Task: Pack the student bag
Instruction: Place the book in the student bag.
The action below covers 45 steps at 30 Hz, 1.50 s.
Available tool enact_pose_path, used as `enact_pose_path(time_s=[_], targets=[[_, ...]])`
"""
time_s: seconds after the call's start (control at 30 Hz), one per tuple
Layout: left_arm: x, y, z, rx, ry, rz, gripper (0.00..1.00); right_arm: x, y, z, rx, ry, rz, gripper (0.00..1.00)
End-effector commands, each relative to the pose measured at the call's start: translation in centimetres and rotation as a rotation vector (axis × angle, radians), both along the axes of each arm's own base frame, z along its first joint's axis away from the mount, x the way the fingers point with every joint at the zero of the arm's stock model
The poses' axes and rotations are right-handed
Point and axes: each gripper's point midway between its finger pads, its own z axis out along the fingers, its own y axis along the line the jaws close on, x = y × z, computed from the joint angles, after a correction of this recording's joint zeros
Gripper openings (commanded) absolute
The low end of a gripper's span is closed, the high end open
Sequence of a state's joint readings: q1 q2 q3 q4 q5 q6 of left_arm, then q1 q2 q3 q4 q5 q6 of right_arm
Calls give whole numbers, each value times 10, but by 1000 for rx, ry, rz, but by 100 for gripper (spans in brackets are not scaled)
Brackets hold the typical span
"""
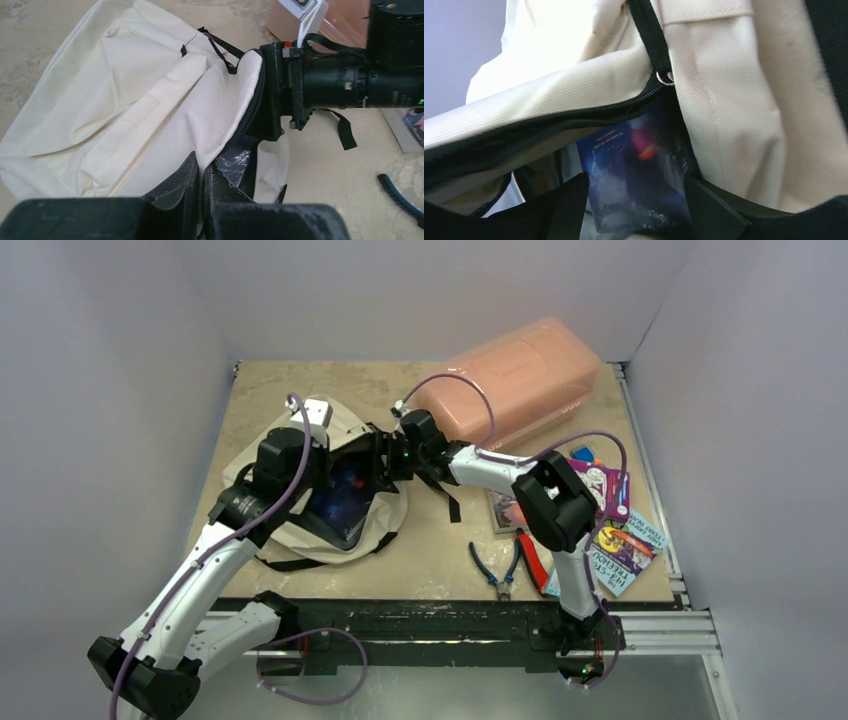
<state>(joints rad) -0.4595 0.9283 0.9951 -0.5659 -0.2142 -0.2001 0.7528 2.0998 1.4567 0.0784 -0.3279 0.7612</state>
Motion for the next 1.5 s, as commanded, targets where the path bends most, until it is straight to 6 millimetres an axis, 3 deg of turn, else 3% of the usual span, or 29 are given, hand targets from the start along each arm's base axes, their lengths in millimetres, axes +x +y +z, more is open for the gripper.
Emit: enact_pose_path(time_s=[0.0, 0.1, 0.13, 0.27, 0.37, 0.47, 0.53, 0.57, 0.67, 0.73, 0.9, 1.07, 1.2, 1.33, 1.47], targets=[[8, -6, 38, -71, -101, 3, 0, -4, -24, 44, -72, -160, -9, 74], [10, -9, 34, -71, -82, -5, 0, -20, -35, 47, -124, -167, -9, 81], [9, -11, 33, -76, -72, -13, 0, -25, -37, 51, -132, -169, -12, 96], [10, -17, 29, -86, -58, -33, 0, -53, -27, 62, -106, -149, 3, 98], [10, -18, 30, -86, -45, -34, 0, -77, -4, 64, 42, -47, 32, 78], [9, -17, 30, -90, -52, -35, 0, -94, 14, 49, 106, 29, 54, 40], [9, -16, 31, -91, -57, -30, 0, -97, 25, 43, 126, 58, 65, 28], [8, -16, 33, -94, -59, -30, 0, -98, 32, 43, 134, 57, 76, 26], [7, -19, 34, -111, -64, -43, 0, -96, 49, 37, 108, 36, 76, 26], [7, -19, 33, -109, -64, -41, 0, -94, 50, 21, 57, 56, 52, 28], [5, -17, 36, -110, -68, -40, 0, -103, 24, -19, -49, 131, -15, 33], [4, -18, 38, -116, -72, -44, 0, -102, -2, -27, -87, 165, -88, 49], [5, -19, 37, -115, -68, -47, 0, -101, -3, -31, -76, 194, -97, 59], [4, -20, 37, -119, -67, -55, 0, -98, 6, -38, -20, 234, -94, 60], [5, -25, 36, -129, -61, -73, 0, -83, 23, -31, 43, 202, -88, 51]])
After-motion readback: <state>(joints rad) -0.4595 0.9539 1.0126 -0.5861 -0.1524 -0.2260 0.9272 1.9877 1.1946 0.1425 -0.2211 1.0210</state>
